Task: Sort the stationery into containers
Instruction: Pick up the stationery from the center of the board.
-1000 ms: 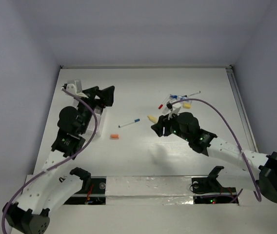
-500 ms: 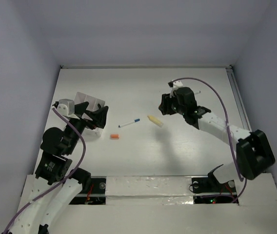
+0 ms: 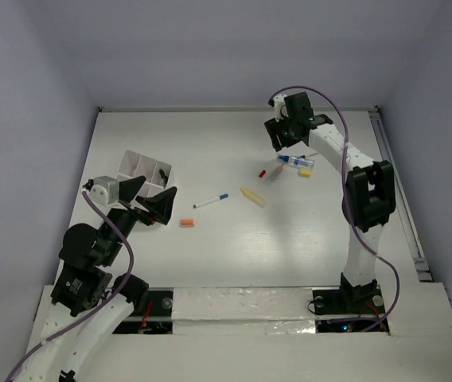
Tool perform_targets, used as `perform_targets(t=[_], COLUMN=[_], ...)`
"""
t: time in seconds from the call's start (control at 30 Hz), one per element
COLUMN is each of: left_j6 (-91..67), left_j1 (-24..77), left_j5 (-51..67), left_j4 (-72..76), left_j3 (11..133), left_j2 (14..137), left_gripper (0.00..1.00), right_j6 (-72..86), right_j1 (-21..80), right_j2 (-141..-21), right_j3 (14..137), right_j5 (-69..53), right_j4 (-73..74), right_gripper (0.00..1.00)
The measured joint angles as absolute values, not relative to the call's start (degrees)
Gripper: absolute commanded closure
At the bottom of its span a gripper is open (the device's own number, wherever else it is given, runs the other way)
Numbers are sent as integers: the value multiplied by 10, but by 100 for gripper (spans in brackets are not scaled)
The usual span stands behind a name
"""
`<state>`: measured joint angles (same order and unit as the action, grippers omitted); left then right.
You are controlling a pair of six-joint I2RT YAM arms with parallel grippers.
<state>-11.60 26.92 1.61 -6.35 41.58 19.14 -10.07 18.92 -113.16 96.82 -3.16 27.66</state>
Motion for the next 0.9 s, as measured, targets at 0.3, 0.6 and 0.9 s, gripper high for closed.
perform_targets(t=[0.3, 0.6, 0.9], left_j6=[-113, -110, -109], left_j1=[314, 318, 318], left_j5=[-12, -23, -26], left_j4=[-72, -72, -72], left_j3=[416, 416, 416], left_j2=[191, 198, 213], left_gripper=[2, 2, 2], right_j6=[-181, -210, -226], right_j1=[172, 170, 161], right_j2=[-1230, -1290, -1314], right_j3=[1100, 1127, 1166], right_j5=[8, 27, 35], right_j4=[447, 498, 528], right_gripper=[32, 34, 36])
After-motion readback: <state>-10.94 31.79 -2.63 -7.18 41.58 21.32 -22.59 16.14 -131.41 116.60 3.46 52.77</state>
